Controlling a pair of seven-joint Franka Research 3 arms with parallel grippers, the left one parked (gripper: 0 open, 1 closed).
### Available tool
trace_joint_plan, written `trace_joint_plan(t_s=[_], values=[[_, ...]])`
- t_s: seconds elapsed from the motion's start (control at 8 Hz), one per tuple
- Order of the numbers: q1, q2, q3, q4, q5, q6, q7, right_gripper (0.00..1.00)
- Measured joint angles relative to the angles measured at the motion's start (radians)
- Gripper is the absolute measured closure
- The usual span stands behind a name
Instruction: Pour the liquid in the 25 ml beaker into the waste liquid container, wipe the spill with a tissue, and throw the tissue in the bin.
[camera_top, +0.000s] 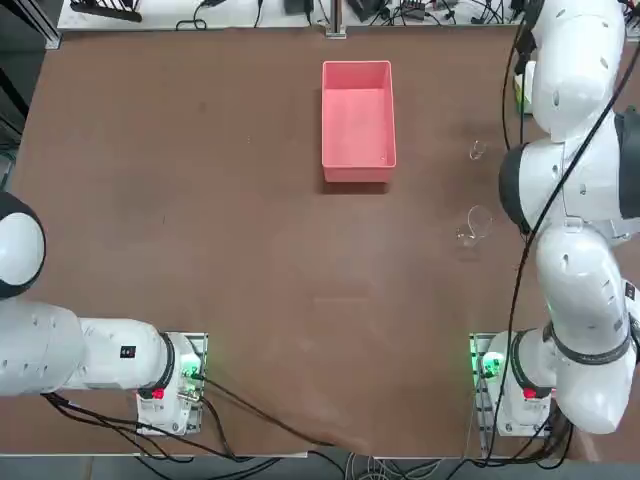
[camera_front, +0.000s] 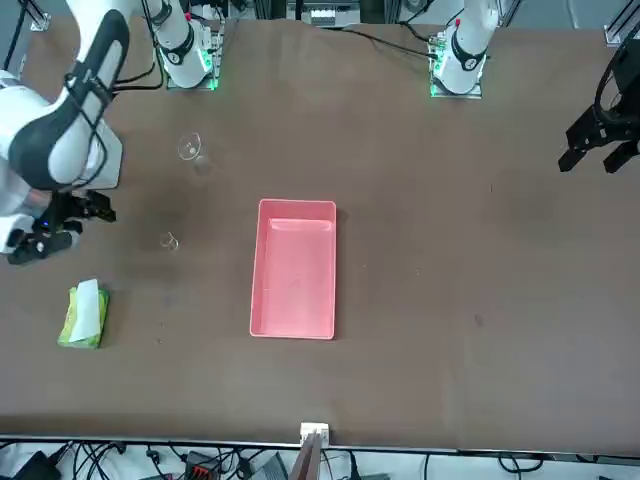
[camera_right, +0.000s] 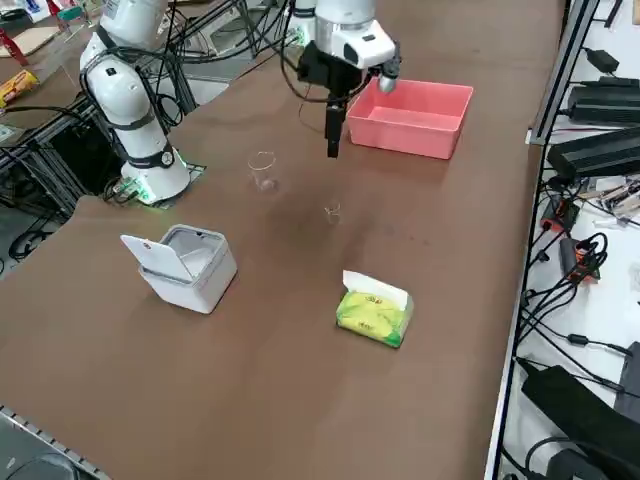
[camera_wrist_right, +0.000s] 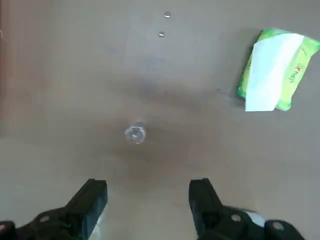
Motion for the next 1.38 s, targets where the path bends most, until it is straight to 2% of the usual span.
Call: trace_joint_plan(t_s=[0.62, 0.88, 1.0, 1.12, 1.25, 1.38], values=[[-0.049, -0.119, 0.227, 0.197, -0.176, -0.119, 0.371, 0.00], [-0.119, -0.151, 0.330, 0.283, -0.219, -0.182, 0.453, 0.00], [-0.167, -0.167, 0.393, 0.330, -0.250, -0.214, 0.486, 0.00], [-0.225, -0.188, 0.475, 0.372, -0.290, -0.237, 0.513, 0.00], [-0.295, -0.216, 0.577, 0.404, -0.339, -0.250, 0.534, 0.00], [-0.378, -0.253, 0.700, 0.423, -0.399, -0.255, 0.560, 0.00]])
